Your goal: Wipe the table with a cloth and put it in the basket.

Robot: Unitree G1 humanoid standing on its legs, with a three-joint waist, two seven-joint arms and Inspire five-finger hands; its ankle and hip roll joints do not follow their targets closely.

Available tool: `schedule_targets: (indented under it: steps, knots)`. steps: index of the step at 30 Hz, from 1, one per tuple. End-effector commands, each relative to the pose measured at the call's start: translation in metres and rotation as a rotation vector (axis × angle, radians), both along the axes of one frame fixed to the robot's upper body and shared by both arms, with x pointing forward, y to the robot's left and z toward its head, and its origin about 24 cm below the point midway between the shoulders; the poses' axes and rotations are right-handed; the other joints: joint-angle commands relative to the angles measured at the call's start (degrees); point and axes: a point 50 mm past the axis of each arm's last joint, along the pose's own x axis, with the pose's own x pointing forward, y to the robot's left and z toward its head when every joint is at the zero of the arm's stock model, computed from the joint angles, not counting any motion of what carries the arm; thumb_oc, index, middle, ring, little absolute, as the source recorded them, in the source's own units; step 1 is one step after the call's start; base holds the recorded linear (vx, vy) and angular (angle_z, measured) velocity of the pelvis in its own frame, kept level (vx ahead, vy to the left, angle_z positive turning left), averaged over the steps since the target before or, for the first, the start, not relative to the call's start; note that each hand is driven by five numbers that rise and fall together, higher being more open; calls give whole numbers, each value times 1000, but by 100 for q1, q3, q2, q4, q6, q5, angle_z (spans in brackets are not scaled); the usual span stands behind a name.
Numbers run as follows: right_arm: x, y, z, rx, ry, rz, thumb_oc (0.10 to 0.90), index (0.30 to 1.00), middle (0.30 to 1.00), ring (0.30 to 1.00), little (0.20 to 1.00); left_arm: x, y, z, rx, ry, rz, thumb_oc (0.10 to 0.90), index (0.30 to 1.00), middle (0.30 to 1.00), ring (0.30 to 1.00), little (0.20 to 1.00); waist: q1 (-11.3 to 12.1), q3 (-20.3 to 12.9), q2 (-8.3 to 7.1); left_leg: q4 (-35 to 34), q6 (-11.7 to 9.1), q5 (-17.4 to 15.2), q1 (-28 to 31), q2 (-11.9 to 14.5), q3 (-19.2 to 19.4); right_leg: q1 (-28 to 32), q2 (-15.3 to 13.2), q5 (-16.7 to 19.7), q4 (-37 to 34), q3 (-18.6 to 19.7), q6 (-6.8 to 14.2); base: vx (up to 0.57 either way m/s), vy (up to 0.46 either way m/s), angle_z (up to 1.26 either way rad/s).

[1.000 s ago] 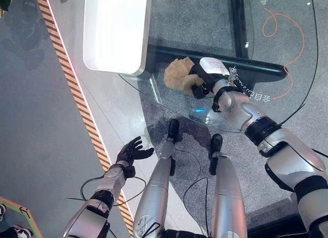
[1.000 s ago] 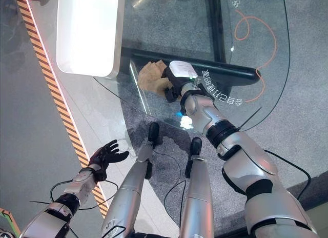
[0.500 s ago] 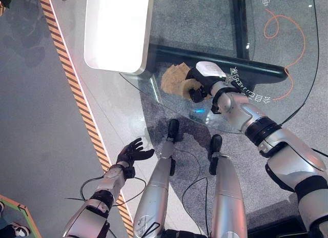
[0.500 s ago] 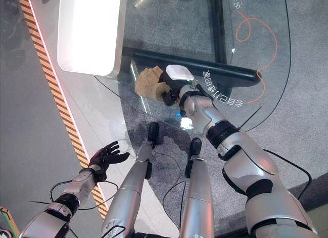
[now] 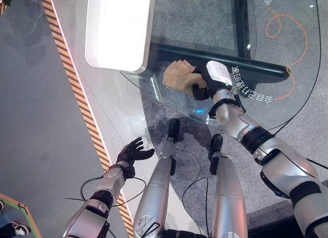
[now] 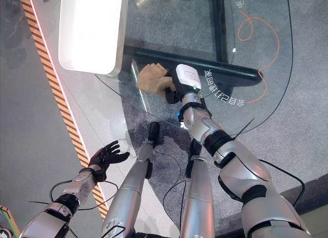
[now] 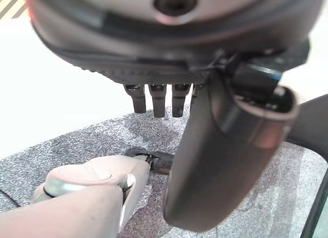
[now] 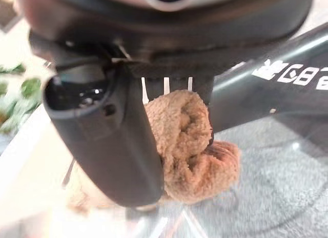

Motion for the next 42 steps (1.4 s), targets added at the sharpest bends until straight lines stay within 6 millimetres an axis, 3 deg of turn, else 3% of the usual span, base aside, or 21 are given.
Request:
schedule_targets:
  steps: [1, 5, 24, 34, 42]
  knots:
    - [-4, -67, 64, 144, -312, -330, 100, 300, 300, 300, 200, -13, 21, -11, 49, 48, 57, 800, 900, 900, 900, 900, -118, -95, -23, 1038, 317, -1053, 4, -146, 233, 291, -283, 1192, -1561, -230, 366, 2, 10, 3]
    - [-9, -95, 66, 226, -355, -447, 100, 300, 300, 300, 200, -13, 22, -10, 43, 45, 64, 800, 900, 900, 900, 900, -147, -95, -15, 1089, 332, -1096, -43, -134, 244, 246, -269, 1171, -1530, -207, 365, 0, 0, 0]
    - [-39, -183, 54, 350, -396, -808, 100, 300, 300, 300, 200, -11, 36, -4, 54, 49, 90, 800, 900, 900, 900, 900, -216, -95, -101, 1230, 378, -1216, -142, -75, 220, 196, -213, 1154, -1511, -152, 402, 0, 0, 0]
    - [-57, -211, 41, 489, -413, -943, 100, 300, 300, 300, 200, -9, 51, 2, 69, 46, 114, 800, 900, 900, 900, 900, -278, -95, -251, 1236, 374, -1266, -168, -25, 210, 193, -148, 1177, -1554, -99, 429, 0, -3, 0]
    - [-65, -223, 35, 588, -417, -991, 100, 300, 300, 300, 200, -10, 61, 4, 75, 52, 130, 800, 900, 900, 900, 900, -311, -95, -310, 1187, 356, -1273, -138, 2, 209, 215, -109, 1179, -1602, -64, 436, 2, -6, -2]
